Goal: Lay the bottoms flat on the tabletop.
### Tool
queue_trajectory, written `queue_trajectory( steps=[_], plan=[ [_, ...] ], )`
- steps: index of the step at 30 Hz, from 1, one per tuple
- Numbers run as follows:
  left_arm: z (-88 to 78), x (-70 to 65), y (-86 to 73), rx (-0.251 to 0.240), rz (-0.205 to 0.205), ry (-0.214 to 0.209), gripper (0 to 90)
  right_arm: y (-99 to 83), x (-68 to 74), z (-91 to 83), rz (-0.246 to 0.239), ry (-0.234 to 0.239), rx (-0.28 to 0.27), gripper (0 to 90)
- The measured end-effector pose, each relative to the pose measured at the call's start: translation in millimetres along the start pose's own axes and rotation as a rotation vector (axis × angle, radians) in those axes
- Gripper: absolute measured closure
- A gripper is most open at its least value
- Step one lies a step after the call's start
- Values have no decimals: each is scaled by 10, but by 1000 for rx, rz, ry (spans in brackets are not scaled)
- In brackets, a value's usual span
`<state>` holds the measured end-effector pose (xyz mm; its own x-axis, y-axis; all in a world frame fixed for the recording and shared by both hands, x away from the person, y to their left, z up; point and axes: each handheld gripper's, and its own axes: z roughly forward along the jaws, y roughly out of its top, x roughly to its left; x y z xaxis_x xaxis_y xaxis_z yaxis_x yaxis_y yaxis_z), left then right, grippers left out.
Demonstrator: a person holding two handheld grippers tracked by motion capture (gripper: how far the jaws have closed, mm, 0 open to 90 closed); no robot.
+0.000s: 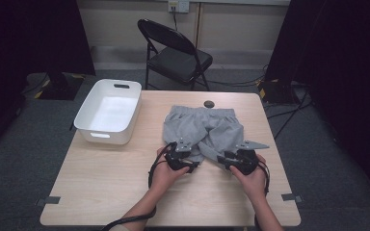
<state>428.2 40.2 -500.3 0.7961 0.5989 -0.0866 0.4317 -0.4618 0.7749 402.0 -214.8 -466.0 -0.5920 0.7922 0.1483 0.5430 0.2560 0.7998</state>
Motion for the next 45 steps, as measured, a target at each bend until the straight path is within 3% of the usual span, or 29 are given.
queue_trajectory(
  steps=[2, 6, 7, 8, 9, 12, 14, 15, 16, 19, 22, 29, 32, 34, 36, 37, 38, 40, 42, 43, 45],
  plan=[
    [7, 2, 4, 6, 8, -8, 399, 13, -3, 83, 6, -8, 3, 482],
    [9, 4, 6, 12, 28, -8, 388, -9, -7, 175, -3, -2, 35, 587],
    [8, 7, 5, 11, 28, -9, 392, -43, 17, 205, -15, 22, 53, 669],
    [8, 7, 5, 11, 28, -9, 402, -43, 17, 205, -15, 22, 53, 669],
    [10, -3, 4, 15, 47, 0, 411, -79, 56, 211, -21, 58, 59, 685],
    [17, -22, 8, 22, 73, 15, 411, -126, 102, 214, -36, 74, 73, 677],
    [19, -25, 9, 23, 76, 18, 412, -145, 116, 222, -45, 71, 88, 675],
    [19, -27, 10, 24, 78, 22, 413, -194, 139, 246, -89, 51, 130, 690],
    [19, -27, 10, 24, 78, 22, 414, -218, 144, 245, -103, 50, 117, 700],
    [21, -29, 10, 23, 76, 27, 420, -245, 134, 207, -98, 46, 118, 837],
    [20, -28, 10, 22, 75, 29, 429, -254, 108, 150, -84, 25, 126, 868],
    [19, -20, 9, 19, 73, 28, 447, -325, -29, -62, -62, 3, 138, 872],
    [19, -20, 9, 18, 73, 28, 448, -422, -185, -238, -27, -28, 168, 873],
    [20, -20, 9, 19, 72, 27, 448, -464, -246, -316, 22, -22, 173, 871],
    [19, -19, 9, 19, 73, 27, 448, -472, -259, -350, 21, -37, 177, 865],
    [20, -20, 11, 19, 73, 28, 448, -469, -263, -390, 34, -28, 144, 751],
    [21, -20, 10, 19, 72, 27, 448, -469, -263, -390, 34, -28, 144, 751],
    [21, -22, 10, 19, 72, 30, 447, -406, -198, -395, -19, -28, 94, 715],
    [21, -23, 10, 19, 72, 30, 445, -379, -168, -384, -29, -25, 79, 710],
    [22, -25, 11, 20, 71, 31, 444, -325, -114, -342, -37, 5, 48, 706],
    [23, -26, 12, 20, 71, 31, 441, -278, -65, -271, -59, 11, 51, 710]
  ],
)
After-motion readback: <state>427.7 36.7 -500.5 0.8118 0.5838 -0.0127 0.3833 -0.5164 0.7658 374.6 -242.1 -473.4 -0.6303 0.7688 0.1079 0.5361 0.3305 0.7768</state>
